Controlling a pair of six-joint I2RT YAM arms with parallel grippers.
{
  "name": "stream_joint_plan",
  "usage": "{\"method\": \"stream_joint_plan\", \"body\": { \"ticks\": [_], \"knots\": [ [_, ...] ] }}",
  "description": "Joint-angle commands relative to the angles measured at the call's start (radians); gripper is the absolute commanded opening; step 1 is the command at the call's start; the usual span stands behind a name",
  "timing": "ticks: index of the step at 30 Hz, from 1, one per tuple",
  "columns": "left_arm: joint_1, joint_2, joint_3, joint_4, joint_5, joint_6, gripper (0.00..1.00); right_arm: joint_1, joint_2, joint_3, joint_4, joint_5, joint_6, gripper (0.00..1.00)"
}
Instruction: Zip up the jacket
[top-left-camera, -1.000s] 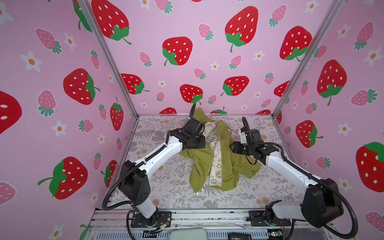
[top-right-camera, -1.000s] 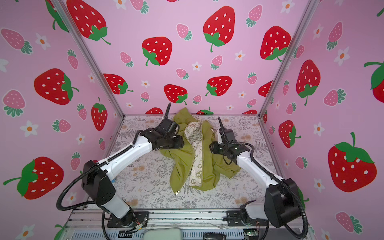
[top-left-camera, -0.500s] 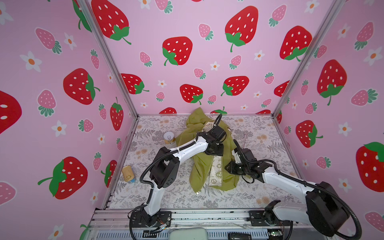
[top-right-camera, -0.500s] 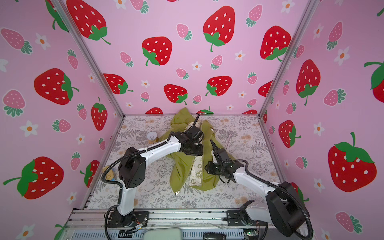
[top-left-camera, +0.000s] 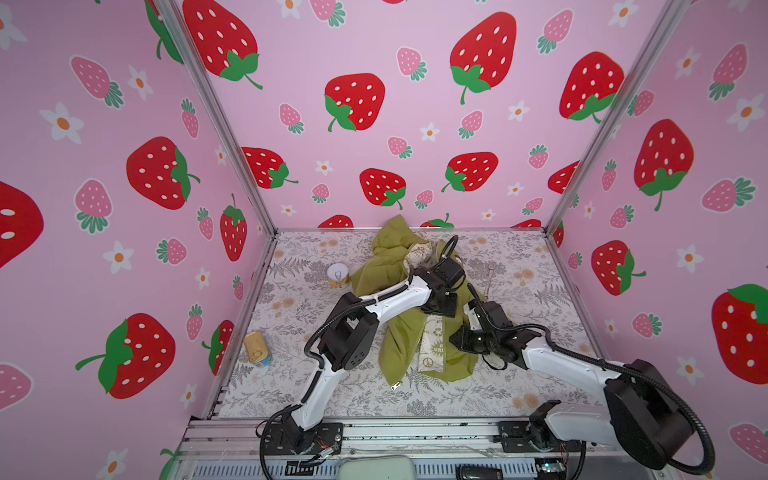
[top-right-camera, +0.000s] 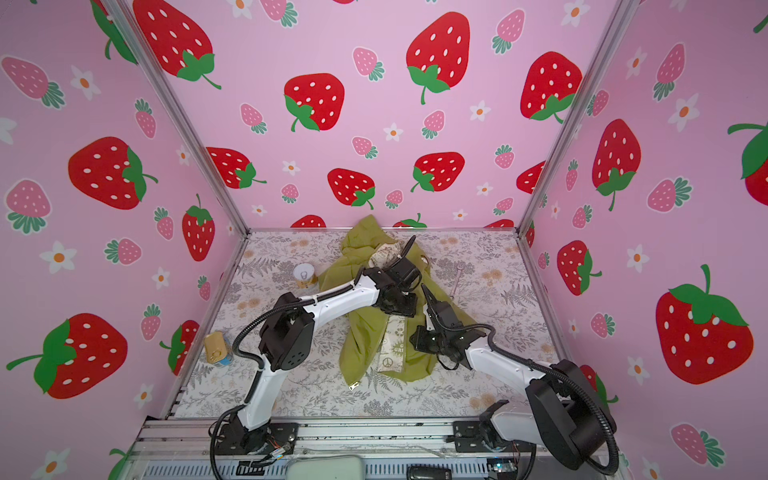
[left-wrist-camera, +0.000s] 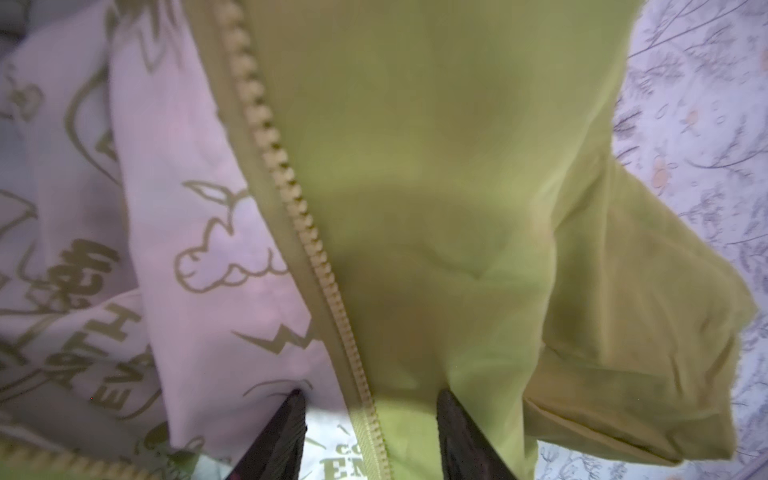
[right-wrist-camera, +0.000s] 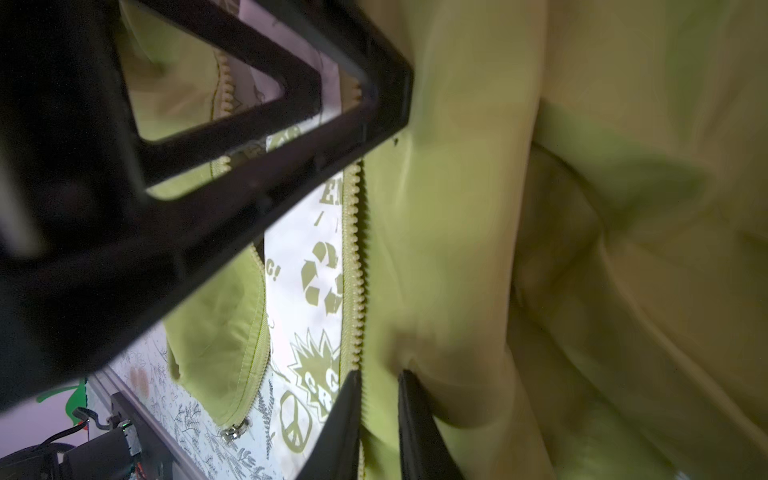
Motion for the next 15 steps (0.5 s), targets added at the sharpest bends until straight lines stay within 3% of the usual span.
{"method": "stream_joint_plan", "body": {
  "ticks": [1,15],
  "knots": [
    [-0.005,0.008,0.040,-0.048,-0.052,0.002,0.51,-0.007,0.003,-0.027,0.018,0.005,0.020,0.18],
    [-0.006,-0.016,-0.010,-0.065,-0.097,0.028,0.30,-0.034,0.050,-0.072,0.074,0.005,0.033,0.07]
  ]
}}
